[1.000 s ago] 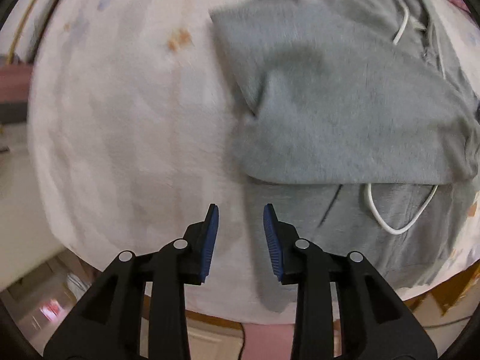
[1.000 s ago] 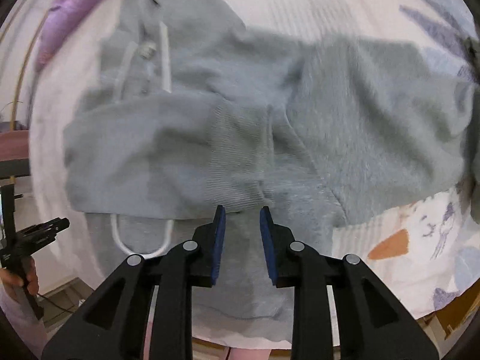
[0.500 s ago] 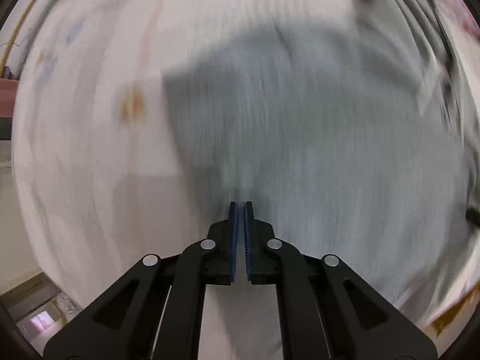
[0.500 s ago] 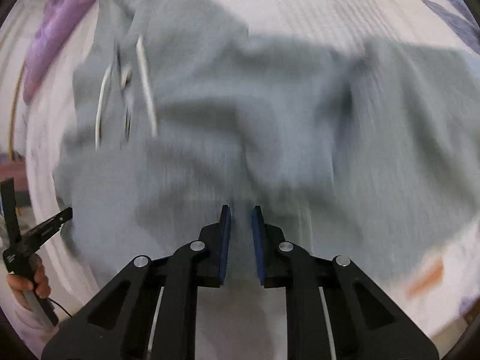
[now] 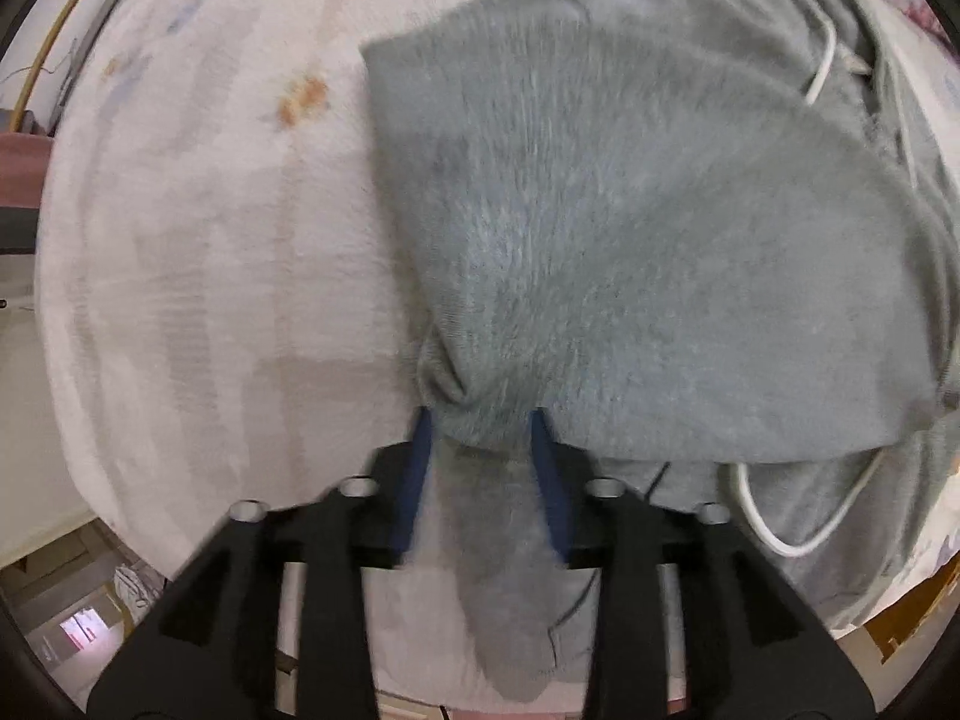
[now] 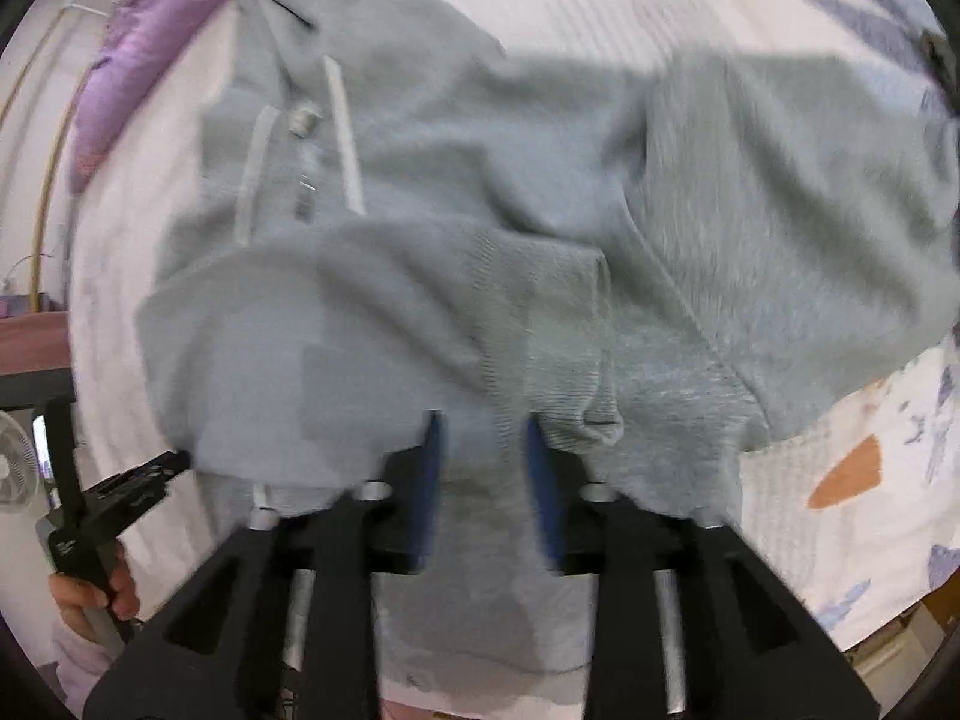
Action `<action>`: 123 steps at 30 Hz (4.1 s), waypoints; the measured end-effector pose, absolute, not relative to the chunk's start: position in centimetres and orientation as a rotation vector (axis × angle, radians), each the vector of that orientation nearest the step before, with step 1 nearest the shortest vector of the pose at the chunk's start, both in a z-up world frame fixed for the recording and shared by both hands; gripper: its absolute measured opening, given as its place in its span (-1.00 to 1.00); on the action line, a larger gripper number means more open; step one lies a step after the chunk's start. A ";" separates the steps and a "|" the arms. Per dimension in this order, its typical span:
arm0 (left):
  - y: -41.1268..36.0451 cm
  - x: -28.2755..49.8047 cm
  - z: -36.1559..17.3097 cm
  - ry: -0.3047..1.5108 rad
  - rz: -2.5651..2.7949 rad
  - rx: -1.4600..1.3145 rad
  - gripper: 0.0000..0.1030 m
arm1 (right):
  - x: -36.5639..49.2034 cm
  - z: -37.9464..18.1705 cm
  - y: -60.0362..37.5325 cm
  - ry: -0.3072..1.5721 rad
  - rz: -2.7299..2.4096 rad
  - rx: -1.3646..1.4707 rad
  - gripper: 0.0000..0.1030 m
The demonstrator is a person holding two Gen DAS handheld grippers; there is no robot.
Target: Fold large clothes
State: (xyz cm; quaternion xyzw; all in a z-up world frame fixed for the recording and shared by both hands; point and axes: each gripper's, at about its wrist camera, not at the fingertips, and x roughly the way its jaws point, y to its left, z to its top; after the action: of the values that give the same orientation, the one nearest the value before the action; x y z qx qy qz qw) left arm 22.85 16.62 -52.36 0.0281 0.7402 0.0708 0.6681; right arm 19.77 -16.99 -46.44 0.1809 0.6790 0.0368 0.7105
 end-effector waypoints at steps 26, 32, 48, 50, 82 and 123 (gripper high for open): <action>15.0 11.0 -28.7 1.398 0.203 0.051 -0.14 | 9.1 -24.4 -25.6 1.167 0.021 0.410 0.22; 13.8 9.0 -24.1 1.328 0.160 0.054 -0.03 | 5.9 -19.4 -28.4 1.047 -0.075 0.371 0.24; 12.4 1.9 -15.7 1.166 -0.091 0.109 0.05 | -13.3 -9.3 -31.4 0.818 -0.409 0.308 0.47; 11.9 1.0 -15.3 1.157 -0.114 0.115 0.05 | -15.9 -8.6 -31.2 0.812 -0.449 0.310 0.47; -13.4 9.9 -17.0 1.263 -0.043 0.186 0.23 | -1.8 -14.2 -48.9 0.918 -0.143 0.375 0.60; -17.1 15.5 -35.3 1.591 0.177 0.162 0.38 | 5.9 -52.2 -57.3 1.265 -0.180 1.392 0.29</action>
State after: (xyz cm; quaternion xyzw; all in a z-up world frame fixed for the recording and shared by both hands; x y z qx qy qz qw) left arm 15.46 -17.08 -35.31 0.0725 0.7126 0.0791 0.6933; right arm 5.87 -57.34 -52.24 0.5969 0.5425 -0.0774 0.5860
